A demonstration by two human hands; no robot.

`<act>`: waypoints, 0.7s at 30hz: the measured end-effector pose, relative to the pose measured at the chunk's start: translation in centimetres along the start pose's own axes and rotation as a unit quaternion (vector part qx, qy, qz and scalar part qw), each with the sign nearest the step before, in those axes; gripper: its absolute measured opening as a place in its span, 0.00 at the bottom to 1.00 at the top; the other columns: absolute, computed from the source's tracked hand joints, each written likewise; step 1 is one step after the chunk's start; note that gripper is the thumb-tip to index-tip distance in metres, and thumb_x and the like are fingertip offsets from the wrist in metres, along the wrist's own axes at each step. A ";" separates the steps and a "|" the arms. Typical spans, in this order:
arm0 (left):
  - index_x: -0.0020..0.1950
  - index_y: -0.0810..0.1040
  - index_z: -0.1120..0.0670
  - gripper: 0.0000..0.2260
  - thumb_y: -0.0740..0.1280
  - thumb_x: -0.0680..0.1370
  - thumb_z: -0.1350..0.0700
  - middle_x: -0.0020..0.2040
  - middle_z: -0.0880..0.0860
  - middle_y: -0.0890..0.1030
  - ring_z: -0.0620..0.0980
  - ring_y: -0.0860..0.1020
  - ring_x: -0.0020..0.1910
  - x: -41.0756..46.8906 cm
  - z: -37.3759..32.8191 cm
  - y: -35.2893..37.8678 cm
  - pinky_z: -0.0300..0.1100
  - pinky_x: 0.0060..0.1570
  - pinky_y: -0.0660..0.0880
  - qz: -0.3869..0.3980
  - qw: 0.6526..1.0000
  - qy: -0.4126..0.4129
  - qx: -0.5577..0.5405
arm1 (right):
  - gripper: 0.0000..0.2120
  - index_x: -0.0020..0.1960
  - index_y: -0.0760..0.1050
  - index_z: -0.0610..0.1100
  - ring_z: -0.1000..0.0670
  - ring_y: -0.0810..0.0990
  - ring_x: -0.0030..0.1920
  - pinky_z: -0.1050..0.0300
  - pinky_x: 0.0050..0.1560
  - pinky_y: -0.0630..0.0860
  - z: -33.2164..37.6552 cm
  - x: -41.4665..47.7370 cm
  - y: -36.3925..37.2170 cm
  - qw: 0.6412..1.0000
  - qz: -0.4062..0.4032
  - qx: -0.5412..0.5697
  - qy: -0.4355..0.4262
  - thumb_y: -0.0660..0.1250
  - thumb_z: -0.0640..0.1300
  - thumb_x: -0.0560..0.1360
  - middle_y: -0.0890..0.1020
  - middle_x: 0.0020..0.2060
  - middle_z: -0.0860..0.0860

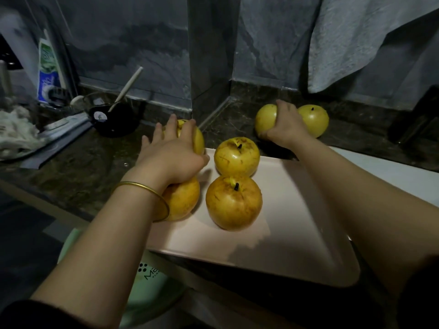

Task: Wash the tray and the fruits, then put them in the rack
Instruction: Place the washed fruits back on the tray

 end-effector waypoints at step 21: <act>0.78 0.41 0.44 0.36 0.60 0.77 0.39 0.78 0.51 0.39 0.58 0.42 0.77 -0.1 0.0 0.0 0.59 0.73 0.44 0.002 1.000 -0.008 0.021 | 0.40 0.71 0.62 0.46 0.43 0.72 0.64 0.48 0.63 0.70 -1.5 -3.1 -5.1 0.956 -0.110 0.241 0.130 0.73 0.58 0.65 0.72 0.65 0.45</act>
Point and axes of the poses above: each hand's wrist, its own x-axis towards the middle knuckle, its own y-axis out of the palm, z = x × y, the point moved 10 cm from there along x, towards the middle knuckle
